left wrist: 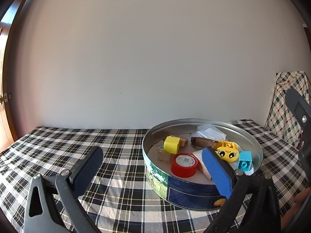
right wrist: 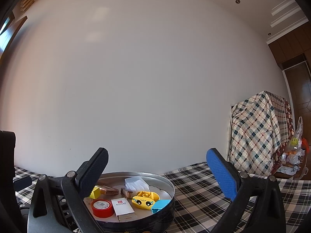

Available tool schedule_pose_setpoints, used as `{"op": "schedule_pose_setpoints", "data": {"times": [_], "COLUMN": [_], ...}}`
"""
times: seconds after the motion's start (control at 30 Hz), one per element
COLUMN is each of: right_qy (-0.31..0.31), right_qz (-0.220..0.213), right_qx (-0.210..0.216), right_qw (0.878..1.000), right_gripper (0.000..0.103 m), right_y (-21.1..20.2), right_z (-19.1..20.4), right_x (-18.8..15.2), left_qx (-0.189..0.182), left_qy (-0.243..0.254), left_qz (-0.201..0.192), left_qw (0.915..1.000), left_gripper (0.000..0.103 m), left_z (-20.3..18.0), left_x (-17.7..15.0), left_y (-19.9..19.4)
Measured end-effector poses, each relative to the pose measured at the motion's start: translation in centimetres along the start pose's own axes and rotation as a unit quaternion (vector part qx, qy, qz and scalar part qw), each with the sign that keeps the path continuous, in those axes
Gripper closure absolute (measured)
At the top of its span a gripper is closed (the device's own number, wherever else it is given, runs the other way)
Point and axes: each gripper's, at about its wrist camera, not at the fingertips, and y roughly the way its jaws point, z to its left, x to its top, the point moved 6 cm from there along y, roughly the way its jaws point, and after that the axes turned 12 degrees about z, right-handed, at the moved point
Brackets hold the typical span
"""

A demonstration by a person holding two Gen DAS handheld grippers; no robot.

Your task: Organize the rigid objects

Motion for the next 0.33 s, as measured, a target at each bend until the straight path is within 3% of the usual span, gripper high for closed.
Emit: {"op": "schedule_pose_setpoints", "data": {"times": [0.33], "right_qy": [0.003], "right_qz": [0.006], "right_qx": [-0.002], "right_qw": [1.0], "right_gripper": [0.001], "right_y": [0.42], "right_z": [-0.05], "right_x": [-0.16], "left_qx": [-0.004], "left_qy": [0.005], "left_qz": [0.01], "left_qw": [0.9999], "left_gripper": [0.0], "left_z": [-0.17], "left_x": [-0.22], "left_y": [0.32]}}
